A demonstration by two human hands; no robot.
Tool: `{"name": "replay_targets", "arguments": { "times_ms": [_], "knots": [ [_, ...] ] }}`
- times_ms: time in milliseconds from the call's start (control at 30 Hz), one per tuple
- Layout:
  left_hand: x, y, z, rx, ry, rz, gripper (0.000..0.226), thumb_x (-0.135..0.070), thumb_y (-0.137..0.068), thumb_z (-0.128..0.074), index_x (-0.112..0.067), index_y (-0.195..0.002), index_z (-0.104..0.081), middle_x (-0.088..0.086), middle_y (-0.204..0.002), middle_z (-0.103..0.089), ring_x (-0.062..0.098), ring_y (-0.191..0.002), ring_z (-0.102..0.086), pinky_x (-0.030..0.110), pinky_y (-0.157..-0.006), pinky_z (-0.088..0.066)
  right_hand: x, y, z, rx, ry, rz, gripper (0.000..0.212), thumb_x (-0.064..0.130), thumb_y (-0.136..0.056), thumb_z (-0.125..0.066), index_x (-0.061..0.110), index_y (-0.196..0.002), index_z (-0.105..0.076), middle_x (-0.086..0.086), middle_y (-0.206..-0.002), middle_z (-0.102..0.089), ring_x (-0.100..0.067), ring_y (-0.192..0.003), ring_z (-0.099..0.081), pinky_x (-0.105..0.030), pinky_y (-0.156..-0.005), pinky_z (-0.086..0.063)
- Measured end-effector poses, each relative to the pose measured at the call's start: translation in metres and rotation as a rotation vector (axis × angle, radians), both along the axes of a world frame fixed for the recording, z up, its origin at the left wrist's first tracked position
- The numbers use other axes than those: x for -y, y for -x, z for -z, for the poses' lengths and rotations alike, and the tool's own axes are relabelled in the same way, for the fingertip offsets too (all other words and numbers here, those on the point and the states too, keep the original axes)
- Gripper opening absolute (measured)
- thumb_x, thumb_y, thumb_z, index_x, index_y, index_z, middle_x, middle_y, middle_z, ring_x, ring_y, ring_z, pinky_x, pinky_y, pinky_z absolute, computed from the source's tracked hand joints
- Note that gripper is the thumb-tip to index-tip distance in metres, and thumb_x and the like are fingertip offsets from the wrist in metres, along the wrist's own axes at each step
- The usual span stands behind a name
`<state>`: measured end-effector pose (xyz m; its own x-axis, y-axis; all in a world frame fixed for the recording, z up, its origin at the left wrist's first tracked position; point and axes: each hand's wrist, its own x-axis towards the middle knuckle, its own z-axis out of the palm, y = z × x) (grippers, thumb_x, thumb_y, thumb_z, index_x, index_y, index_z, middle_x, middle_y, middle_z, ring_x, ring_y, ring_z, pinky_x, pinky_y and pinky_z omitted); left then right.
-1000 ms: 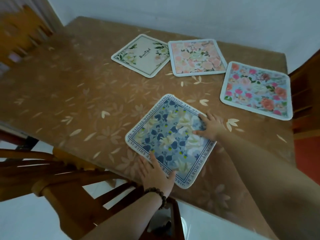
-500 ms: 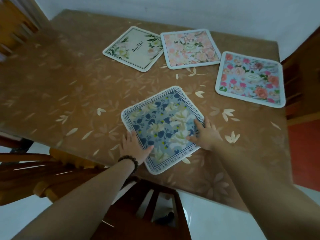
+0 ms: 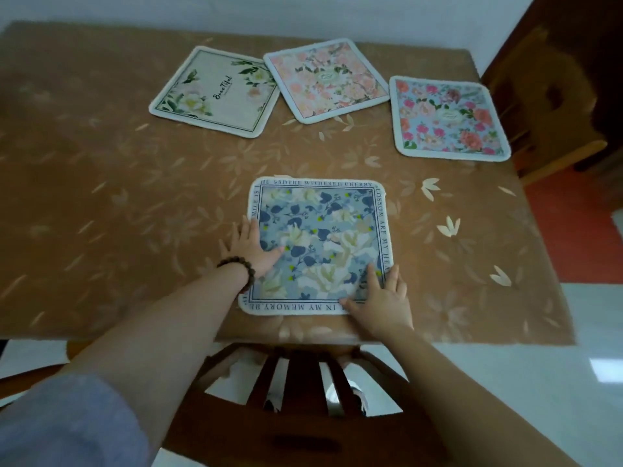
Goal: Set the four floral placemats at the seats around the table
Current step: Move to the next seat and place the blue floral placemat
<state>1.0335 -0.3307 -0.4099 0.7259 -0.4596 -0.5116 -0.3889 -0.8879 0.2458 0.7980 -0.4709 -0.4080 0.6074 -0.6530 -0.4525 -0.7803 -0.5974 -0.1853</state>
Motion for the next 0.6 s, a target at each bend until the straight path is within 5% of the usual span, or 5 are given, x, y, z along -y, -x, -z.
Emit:
{"name": "replay_targets", "arguments": {
  "times_ms": [233,400,600],
  "knots": [
    [-0.038,0.035,-0.006,0.022,0.093,0.047,0.122,-0.095,-0.054,-0.036,-0.035,-0.14,0.028,0.012,-0.155,0.019,0.028,-0.141,0.018,0.051,-0.112,0.002,-0.003,0.011,-0.006,0.188,-0.104,0.092,0.116,0.077,-0.06,-0.065,0.039,-0.148,0.0,-0.008,-0.157,0.021,-0.034,-0.144,0.003,-0.053,-0.113,-0.02],
    [-0.067,0.07,-0.004,0.054,0.052,0.184,0.135,-0.098,-0.042,-0.037,-0.032,-0.138,0.032,0.016,-0.154,0.019,0.03,-0.14,0.019,0.051,-0.114,0.002,-0.009,0.016,-0.005,0.112,-0.063,0.012,0.13,0.078,-0.053,-0.068,0.038,-0.147,0.011,-0.017,-0.156,0.019,-0.034,-0.144,0.013,-0.048,-0.118,-0.005],
    [-0.075,0.081,-0.009,0.037,0.102,0.203,0.141,-0.082,-0.045,-0.067,-0.036,-0.14,0.026,0.014,-0.153,0.022,0.026,-0.14,0.021,0.044,-0.114,0.002,-0.007,0.022,-0.009,0.105,-0.026,-0.013,0.119,0.069,-0.06,-0.072,0.037,-0.149,0.001,-0.017,-0.157,0.006,-0.036,-0.143,0.004,-0.048,-0.117,-0.007]
  ]
}}
